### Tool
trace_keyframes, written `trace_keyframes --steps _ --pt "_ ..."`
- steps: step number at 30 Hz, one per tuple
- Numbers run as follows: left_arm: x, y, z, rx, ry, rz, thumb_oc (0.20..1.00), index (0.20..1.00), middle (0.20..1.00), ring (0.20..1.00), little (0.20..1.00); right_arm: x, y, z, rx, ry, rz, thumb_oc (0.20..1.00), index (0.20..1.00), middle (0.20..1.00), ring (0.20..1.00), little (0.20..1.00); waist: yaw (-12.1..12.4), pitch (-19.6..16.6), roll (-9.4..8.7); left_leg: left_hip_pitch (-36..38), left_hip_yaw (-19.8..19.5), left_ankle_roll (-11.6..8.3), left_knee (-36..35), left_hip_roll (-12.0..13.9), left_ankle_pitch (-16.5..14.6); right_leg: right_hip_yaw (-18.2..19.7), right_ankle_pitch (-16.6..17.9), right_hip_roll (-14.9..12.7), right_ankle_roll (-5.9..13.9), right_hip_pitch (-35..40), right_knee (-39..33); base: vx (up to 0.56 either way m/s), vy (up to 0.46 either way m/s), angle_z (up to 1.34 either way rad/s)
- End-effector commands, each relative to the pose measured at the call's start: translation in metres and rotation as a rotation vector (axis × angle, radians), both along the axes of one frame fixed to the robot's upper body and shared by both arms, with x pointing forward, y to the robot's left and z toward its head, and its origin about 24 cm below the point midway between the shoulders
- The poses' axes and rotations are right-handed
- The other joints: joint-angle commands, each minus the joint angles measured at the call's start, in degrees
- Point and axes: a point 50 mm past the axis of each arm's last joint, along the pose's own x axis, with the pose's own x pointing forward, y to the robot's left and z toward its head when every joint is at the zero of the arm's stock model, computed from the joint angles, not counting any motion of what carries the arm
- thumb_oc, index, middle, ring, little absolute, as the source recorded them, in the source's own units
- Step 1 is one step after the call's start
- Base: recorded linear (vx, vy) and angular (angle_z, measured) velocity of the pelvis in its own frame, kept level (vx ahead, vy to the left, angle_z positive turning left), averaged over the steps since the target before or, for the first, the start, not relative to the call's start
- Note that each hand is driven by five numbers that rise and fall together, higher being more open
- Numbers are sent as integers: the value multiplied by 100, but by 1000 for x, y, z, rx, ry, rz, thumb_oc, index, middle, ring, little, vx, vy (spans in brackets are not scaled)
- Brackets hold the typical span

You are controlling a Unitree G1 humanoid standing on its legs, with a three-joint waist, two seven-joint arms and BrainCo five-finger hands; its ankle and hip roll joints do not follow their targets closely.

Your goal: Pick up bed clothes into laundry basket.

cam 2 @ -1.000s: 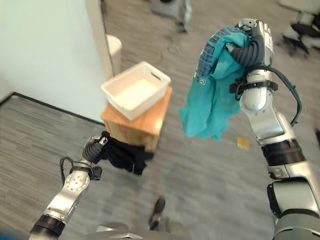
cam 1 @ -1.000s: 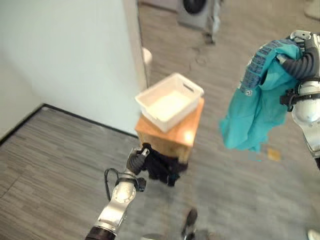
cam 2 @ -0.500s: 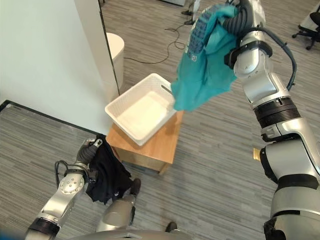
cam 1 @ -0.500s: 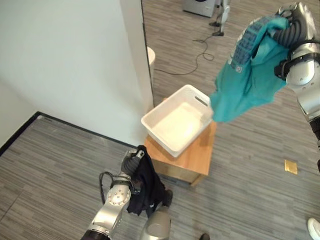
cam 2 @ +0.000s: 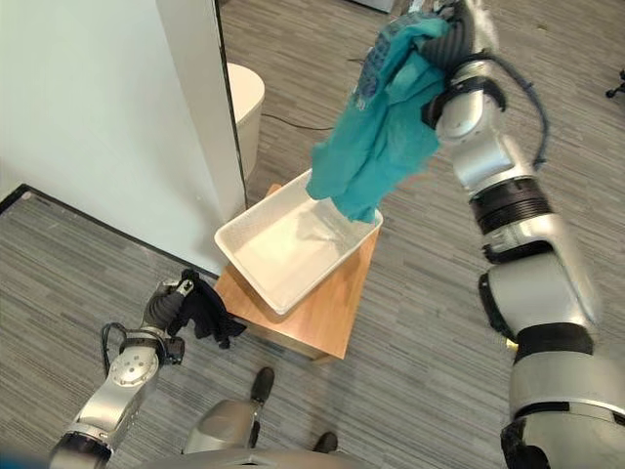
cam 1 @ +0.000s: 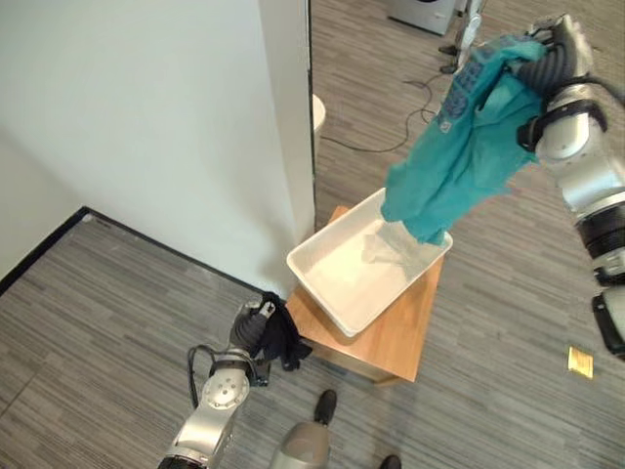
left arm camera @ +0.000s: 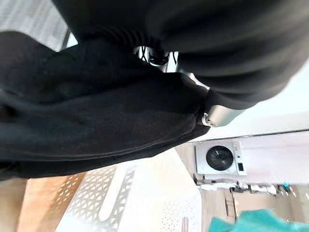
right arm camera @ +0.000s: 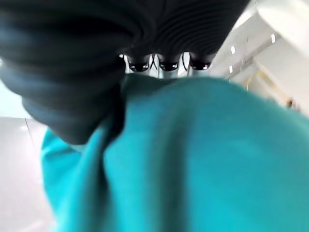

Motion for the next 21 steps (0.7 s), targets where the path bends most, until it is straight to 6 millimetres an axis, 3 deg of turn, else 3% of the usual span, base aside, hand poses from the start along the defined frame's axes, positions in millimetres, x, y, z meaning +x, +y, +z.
trace_keyframes --steps 1,3,4,6,7,8,9,11,15,16,17,18,19,20,21 --pt "7 -9 22 -34 -131 -52 200 200 200 200 200 -5 3 -3 -118 -27 21 200 200 200 200 200 224 -252 -50 57 -157 -473 -25 481 -559 -180 -295 25 13 -3 114 -18 14 8" --pt "7 -13 21 -41 -128 -79 200 200 200 200 200 3 -1 -46 -157 122 -13 200 200 200 200 200 361 -152 -57 -74 -233 -483 -25 487 -510 -253 -307 35 5 -66 83 -16 16 4" --pt "7 -12 21 -41 -128 -79 200 200 200 200 200 3 -1 -46 -157 121 -13 200 200 200 200 200 357 -158 -60 -81 -236 -484 -25 487 -509 -256 -307 36 5 -72 83 -8 4 10" --pt "6 -16 21 -45 -126 -103 200 200 200 200 200 8 -5 -69 -199 206 -53 200 200 200 200 200 461 -87 -77 -203 -303 -503 -25 485 -460 -325 -316 52 2 -132 76 -14 -11 22" --pt "6 -18 20 -52 -121 -118 200 200 200 200 200 9 -9 -78 -241 242 -80 420 420 420 420 420 511 -35 -87 -274 -324 -520 -25 488 -433 -361 -321 60 5 -175 76 -19 -14 14" --pt "6 -18 20 -52 -121 -118 200 200 200 200 200 9 -9 -78 -242 241 -80 912 912 912 912 912 506 -42 -88 -284 -328 -521 -25 489 -430 -364 -321 61 4 -183 76 -25 -25 14" --pt "5 -16 19 -59 -109 -126 200 200 200 200 200 9 -22 -89 -294 292 -141 1000 1000 1000 1000 1000 551 -3 -108 -400 -396 -549 -25 462 -403 -437 -347 75 3 -240 76 -4 -17 12" --pt "5 -16 18 -63 -106 -124 200 200 200 200 200 8 -27 -90 -302 301 -156 1000 1000 1000 1000 1000 551 -8 -108 -414 -412 -555 -25 458 -403 -459 -353 76 2 -241 76 8 -16 23" --pt "8 -16 23 -63 -130 -124 200 200 200 200 200 1 -56 -88 -292 304 -236 1000 1000 1000 1000 1000 496 -69 -39 -358 -420 -561 -25 444 -420 -489 -380 43 8 -169 76 27 -13 10" --pt "9 -16 27 -59 -148 -124 200 200 200 200 200 -2 -65 -82 -284 286 -253 1000 1000 1000 1000 1000 464 -91 -23 -306 -392 -566 -25 455 -455 -458 -401 32 7 -127 76 37 10 2" --pt "12 -14 32 -52 -169 -114 200 200 200 200 200 -10 -87 -69 -250 246 -301 1000 1000 1000 1000 1000 371 -161 -1 -258 -348 -557 -25 452 -450 -433 -396 0 20 -97 76 61 -3 -6" --pt "12 -11 34 -46 -182 -100 200 200 200 200 200 -15 -93 -48 -210 171 -303 1000 1000 1000 1000 1000 304 -208 1 -201 -314 -566 -25 461 -482 -401 -414 -12 22 -55 76 34 13 -7" --pt "12 -12 34 -46 -183 -102 200 200 200 200 200 -15 -93 -48 -210 171 -305 1000 1000 1000 1000 1000 301 -216 -1 -225 -325 -557 -25 453 -458 -411 -397 -17 27 -74 76 45 -4 -10" --pt "13 -10 39 -38 -203 -92 200 200 200 200 200 -23 -99 -32 -180 99 -304 1000 1000 1000 1000 1000 217 -252 9 -154 -276 -564 -25 461 -504 -376 -418 -28 29 -28 76 67 -3 -10" --pt "16 -9 52 -5 -264 -92 200 200 200 200 200 -44 -128 -21 -167 34 -365 1000 1000 1000 1000 1000 78 -353 49 -21 -226 -563 -25 454 -552 -334 -445 -63 41 64 76 66 -4 -13"
